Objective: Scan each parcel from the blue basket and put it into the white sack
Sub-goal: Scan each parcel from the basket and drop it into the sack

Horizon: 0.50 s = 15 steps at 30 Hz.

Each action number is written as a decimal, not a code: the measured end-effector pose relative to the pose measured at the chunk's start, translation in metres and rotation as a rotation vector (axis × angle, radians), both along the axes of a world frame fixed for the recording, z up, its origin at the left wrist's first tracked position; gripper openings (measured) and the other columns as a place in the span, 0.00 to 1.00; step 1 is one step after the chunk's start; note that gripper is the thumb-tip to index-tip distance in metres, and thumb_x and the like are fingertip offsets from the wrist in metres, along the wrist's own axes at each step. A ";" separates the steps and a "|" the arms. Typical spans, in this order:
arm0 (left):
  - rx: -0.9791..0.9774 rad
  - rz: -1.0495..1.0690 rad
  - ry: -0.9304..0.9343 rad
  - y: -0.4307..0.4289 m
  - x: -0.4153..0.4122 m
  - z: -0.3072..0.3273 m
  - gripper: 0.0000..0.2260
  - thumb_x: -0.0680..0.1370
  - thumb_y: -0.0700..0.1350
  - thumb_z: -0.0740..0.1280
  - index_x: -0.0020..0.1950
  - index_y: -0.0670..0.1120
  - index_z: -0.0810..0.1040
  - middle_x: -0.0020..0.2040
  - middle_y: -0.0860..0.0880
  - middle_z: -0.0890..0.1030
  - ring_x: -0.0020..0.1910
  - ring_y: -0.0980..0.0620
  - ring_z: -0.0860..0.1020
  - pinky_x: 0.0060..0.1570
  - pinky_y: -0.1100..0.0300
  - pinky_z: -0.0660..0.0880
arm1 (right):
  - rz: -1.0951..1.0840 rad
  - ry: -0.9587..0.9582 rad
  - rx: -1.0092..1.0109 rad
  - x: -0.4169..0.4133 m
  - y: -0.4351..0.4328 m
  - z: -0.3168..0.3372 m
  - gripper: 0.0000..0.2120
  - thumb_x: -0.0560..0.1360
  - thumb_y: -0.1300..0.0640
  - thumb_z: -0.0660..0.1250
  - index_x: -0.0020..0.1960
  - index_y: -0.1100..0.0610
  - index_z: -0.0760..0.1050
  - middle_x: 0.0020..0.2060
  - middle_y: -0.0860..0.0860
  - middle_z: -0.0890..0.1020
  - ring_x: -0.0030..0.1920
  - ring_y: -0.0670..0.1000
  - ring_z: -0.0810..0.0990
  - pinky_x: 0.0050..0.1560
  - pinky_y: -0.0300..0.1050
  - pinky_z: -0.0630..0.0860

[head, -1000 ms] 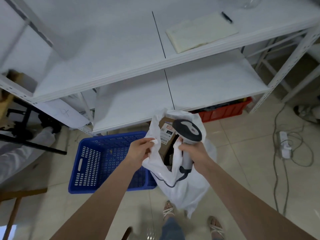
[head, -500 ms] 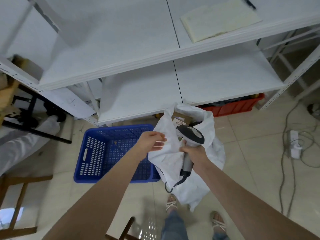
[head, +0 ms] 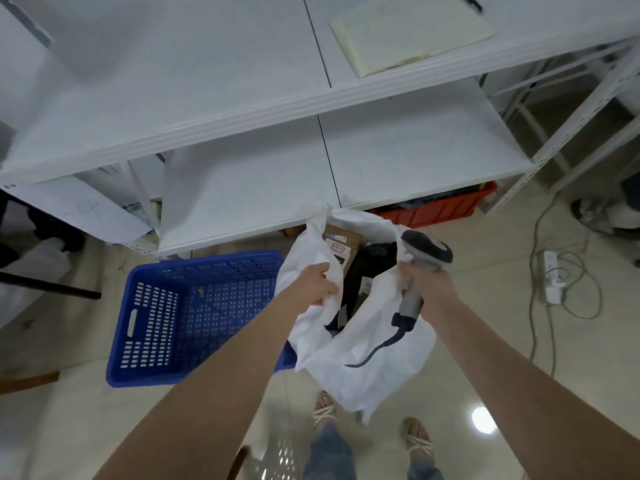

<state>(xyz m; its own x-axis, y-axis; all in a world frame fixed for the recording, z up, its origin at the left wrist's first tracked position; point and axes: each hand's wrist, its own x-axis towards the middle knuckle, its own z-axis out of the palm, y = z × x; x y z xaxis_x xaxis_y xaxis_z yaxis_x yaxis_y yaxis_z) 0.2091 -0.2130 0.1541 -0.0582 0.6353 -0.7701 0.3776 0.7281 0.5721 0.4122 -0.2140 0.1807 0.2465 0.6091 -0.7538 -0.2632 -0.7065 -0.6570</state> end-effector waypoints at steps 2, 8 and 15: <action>-0.025 -0.014 -0.065 -0.002 -0.003 -0.005 0.30 0.76 0.36 0.67 0.76 0.46 0.61 0.67 0.42 0.72 0.54 0.47 0.75 0.39 0.64 0.76 | 0.034 0.025 -0.079 0.001 0.010 -0.020 0.11 0.68 0.62 0.76 0.43 0.62 0.75 0.43 0.62 0.81 0.42 0.60 0.81 0.47 0.54 0.80; 0.044 0.063 -0.103 -0.007 -0.005 -0.007 0.27 0.78 0.36 0.64 0.76 0.47 0.61 0.69 0.43 0.71 0.62 0.43 0.74 0.50 0.55 0.78 | 0.039 -0.024 -0.075 -0.024 -0.001 -0.020 0.06 0.72 0.70 0.66 0.42 0.60 0.72 0.40 0.56 0.78 0.48 0.58 0.78 0.50 0.50 0.76; 0.398 0.031 0.227 -0.013 -0.037 0.055 0.16 0.79 0.34 0.60 0.64 0.43 0.78 0.60 0.42 0.80 0.56 0.44 0.79 0.53 0.52 0.79 | 0.307 0.106 0.226 -0.037 -0.032 0.047 0.09 0.72 0.70 0.69 0.46 0.58 0.77 0.51 0.61 0.82 0.54 0.60 0.81 0.54 0.55 0.78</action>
<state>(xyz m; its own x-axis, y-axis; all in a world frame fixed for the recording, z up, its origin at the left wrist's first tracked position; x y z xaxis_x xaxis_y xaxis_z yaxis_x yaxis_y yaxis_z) 0.1718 -0.2260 0.2091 -0.2211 0.8745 -0.4318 0.5067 0.4813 0.7153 0.3747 -0.2464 0.2272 -0.0451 0.7959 -0.6037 -0.1369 -0.6035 -0.7855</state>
